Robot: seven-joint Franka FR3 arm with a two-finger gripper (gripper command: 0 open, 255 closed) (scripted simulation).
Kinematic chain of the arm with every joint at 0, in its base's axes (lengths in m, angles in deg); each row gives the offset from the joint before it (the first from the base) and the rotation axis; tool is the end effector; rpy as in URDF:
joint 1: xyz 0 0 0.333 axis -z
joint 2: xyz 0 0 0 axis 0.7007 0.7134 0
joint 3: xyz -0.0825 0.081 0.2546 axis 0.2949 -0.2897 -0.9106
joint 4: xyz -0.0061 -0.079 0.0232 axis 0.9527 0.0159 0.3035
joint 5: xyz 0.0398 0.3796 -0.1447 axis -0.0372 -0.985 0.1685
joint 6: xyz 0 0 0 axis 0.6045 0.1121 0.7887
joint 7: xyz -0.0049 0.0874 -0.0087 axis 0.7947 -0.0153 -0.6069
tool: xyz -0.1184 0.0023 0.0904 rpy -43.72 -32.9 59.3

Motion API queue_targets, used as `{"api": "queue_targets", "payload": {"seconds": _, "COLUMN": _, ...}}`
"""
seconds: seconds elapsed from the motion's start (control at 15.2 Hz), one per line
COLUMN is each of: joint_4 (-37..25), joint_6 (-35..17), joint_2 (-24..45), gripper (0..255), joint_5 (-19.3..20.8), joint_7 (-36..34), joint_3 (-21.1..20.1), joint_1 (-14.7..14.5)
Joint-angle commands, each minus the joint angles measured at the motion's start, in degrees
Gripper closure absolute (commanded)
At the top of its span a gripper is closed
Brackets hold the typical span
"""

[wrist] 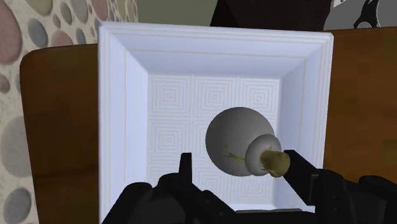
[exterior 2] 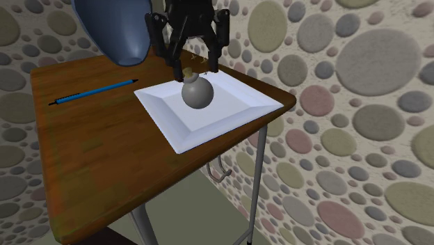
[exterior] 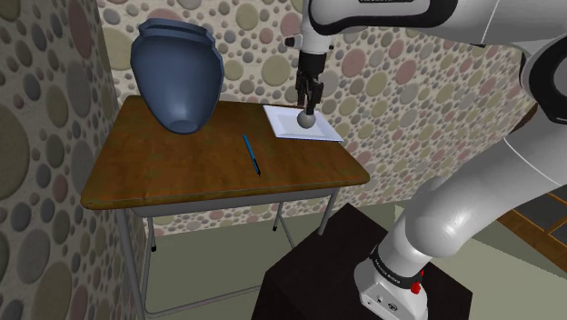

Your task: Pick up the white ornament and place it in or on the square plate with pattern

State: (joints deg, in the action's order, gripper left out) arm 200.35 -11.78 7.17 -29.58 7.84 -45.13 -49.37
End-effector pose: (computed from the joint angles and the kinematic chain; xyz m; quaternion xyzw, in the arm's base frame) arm 0.4790 0.0085 0.4804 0.8569 0.5118 -0.0585 0.0183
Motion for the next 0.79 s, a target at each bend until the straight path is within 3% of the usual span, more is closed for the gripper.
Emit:
{"api": "queue_targets", "payload": {"seconds": 0.0, "joint_4": 1.36, "joint_6": 0.29, "joint_2": 0.10, "gripper": 0, "joint_5": -0.01, "joint_7": -0.17, "joint_3": -0.03, "joint_1": 0.00}}
{"api": "queue_targets", "payload": {"seconds": 0.2, "joint_4": 0.42, "joint_6": -0.08, "joint_2": 1.39, "gripper": 0, "joint_5": 0.07, "joint_7": 0.36, "joint_3": 0.34, "joint_1": 0.20}}
{"api": "queue_targets", "payload": {"seconds": 0.46, "joint_4": -8.40, "joint_6": 7.16, "joint_2": 2.99, "gripper": 0, "joint_5": -0.19, "joint_7": 0.50, "joint_3": -0.06, "joint_1": -0.02}}
{"api": "queue_targets", "payload": {"seconds": 0.73, "joint_4": -8.40, "joint_6": 7.16, "joint_2": 2.99, "gripper": 0, "joint_5": -0.19, "joint_7": 0.50, "joint_3": -0.06, "joint_1": -0.02}}
